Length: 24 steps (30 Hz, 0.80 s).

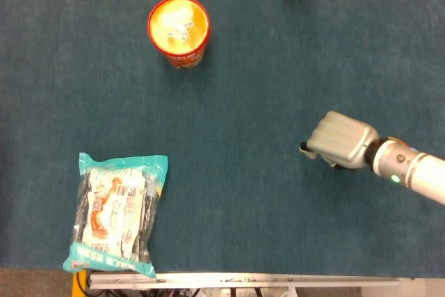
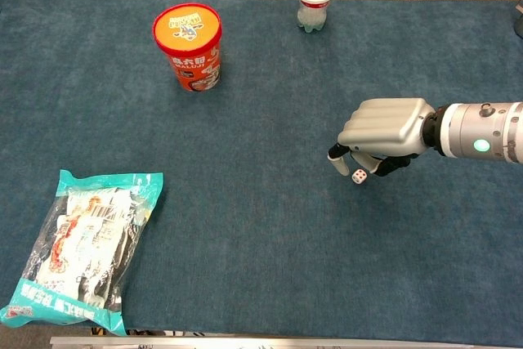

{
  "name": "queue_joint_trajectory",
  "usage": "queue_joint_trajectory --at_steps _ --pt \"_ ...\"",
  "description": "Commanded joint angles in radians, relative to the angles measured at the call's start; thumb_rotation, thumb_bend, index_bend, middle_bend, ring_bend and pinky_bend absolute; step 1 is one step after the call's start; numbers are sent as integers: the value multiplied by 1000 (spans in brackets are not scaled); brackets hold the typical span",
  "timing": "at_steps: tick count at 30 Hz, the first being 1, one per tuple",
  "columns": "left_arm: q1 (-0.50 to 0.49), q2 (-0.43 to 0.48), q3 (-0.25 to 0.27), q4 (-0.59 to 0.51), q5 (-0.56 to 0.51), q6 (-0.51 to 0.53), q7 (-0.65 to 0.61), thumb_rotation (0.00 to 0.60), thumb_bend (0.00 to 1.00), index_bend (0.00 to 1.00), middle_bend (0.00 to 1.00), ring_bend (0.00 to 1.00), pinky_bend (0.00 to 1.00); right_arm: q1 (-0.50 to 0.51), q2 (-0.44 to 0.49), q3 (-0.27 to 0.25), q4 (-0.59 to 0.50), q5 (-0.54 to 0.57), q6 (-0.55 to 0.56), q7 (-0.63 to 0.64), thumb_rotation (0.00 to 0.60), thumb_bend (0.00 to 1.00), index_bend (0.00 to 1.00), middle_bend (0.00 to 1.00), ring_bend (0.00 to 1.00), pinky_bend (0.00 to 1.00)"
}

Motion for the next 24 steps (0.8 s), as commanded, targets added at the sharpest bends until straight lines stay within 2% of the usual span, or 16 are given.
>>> queue_joint_trajectory --at_steps 1,24 --pt "1 1 0 0 -1 0 -1 600 578 406 276 208 355 8 -8 -8 4 1 -2 2 600 1000 420 884 821 790" --pt "4 5 -3 1 -2 -3 -11 600 578 406 277 208 356 56 -52 -89 47 87 34 -38 600 1000 420 884 821 790"
